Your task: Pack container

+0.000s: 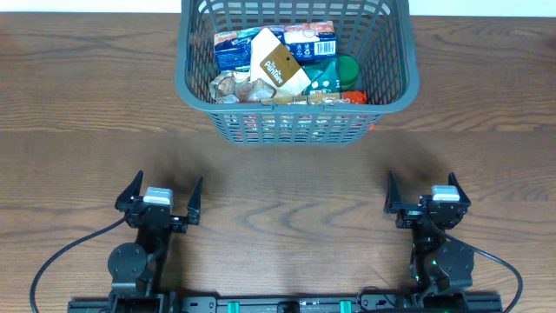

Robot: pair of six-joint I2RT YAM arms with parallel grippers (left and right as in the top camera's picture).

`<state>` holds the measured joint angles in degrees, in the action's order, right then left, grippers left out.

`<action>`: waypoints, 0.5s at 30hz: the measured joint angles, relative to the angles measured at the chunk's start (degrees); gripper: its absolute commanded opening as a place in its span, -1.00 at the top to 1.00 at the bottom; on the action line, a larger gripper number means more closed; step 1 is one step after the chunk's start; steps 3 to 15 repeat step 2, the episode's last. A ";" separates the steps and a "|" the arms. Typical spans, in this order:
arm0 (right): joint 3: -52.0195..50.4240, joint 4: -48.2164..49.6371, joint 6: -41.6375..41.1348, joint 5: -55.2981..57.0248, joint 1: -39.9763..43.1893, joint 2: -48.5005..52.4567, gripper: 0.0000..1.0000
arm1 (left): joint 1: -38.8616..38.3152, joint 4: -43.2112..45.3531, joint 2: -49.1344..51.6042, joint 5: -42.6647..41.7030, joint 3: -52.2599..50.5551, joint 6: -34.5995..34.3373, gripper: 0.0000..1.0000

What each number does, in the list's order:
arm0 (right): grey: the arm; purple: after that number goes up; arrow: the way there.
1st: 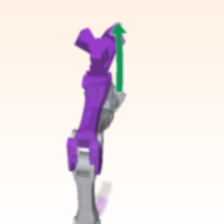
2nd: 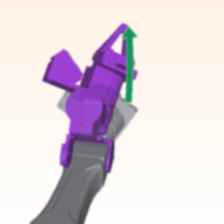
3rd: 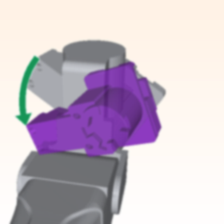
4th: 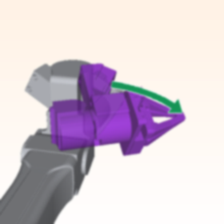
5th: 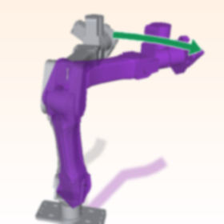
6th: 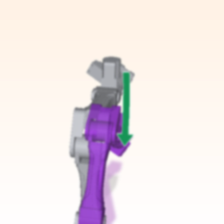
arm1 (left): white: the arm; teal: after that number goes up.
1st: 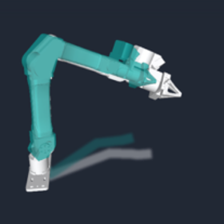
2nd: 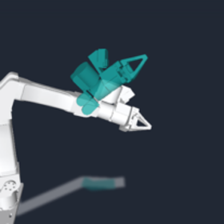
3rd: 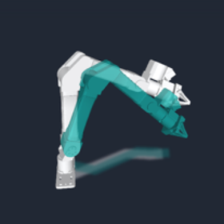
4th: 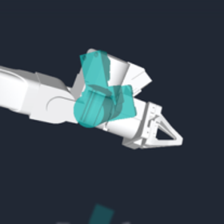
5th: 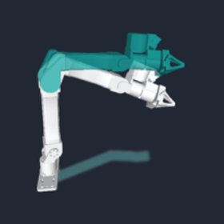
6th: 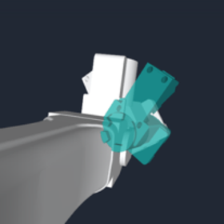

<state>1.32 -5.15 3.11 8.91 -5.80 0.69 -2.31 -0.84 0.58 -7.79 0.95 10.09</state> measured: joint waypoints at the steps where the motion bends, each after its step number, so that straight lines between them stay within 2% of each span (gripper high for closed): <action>1: 0.00 0.00 0.00 -0.02 0.00 0.00 -0.99 | 0.00 0.00 0.00 0.00 0.00 0.00 -0.97; 15: 0.00 0.00 0.00 -0.02 0.00 0.00 -0.98 | 0.00 0.00 0.00 0.00 0.00 0.00 -0.97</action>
